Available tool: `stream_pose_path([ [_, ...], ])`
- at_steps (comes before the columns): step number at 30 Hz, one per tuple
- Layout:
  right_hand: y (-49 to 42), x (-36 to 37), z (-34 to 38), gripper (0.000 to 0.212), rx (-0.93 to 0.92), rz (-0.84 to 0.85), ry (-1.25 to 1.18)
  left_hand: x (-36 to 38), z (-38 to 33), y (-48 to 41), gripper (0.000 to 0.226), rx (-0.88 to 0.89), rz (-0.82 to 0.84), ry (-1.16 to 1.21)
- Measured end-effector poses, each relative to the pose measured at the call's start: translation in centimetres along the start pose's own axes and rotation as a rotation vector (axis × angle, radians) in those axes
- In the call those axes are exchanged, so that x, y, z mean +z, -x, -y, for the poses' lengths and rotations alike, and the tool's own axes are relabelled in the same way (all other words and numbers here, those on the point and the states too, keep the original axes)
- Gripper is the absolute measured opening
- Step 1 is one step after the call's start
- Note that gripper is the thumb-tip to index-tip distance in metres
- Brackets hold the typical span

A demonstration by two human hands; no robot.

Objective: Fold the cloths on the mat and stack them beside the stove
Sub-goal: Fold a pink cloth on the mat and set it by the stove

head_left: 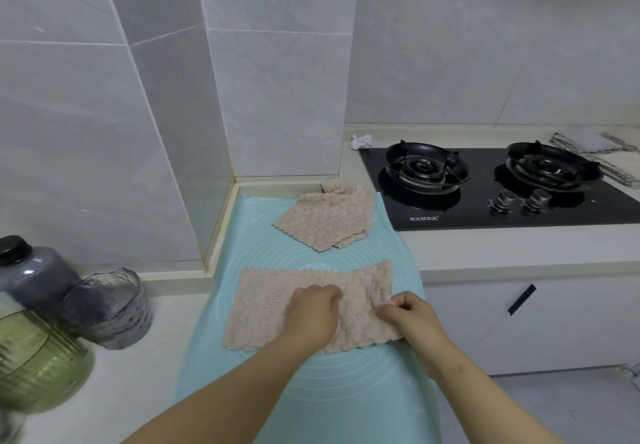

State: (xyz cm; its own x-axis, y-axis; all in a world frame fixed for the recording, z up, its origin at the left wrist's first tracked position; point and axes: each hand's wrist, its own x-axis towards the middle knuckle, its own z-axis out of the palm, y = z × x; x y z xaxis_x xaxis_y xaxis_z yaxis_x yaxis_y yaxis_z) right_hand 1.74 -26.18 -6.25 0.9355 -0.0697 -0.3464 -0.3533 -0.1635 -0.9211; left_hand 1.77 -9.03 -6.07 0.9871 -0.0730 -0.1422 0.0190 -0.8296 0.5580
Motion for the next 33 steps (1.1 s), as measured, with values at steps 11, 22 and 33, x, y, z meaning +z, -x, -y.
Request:
stream_pose_path([
  [11,1.3,1.2,0.9,0.022,0.052,0.358,-0.367,-0.8,-2.5,-1.8,0.049,-0.45,0.212,1.084],
  [22,0.7,2.1,1.0,0.022,0.038,0.234,-0.306,-4.0,1.4,-2.0,0.027,-0.407,-0.019,0.875],
  [33,1.1,5.0,1.2,0.017,0.039,0.196,-0.156,-7.9,8.4,-0.2,0.028,-0.472,-0.04,0.646],
])
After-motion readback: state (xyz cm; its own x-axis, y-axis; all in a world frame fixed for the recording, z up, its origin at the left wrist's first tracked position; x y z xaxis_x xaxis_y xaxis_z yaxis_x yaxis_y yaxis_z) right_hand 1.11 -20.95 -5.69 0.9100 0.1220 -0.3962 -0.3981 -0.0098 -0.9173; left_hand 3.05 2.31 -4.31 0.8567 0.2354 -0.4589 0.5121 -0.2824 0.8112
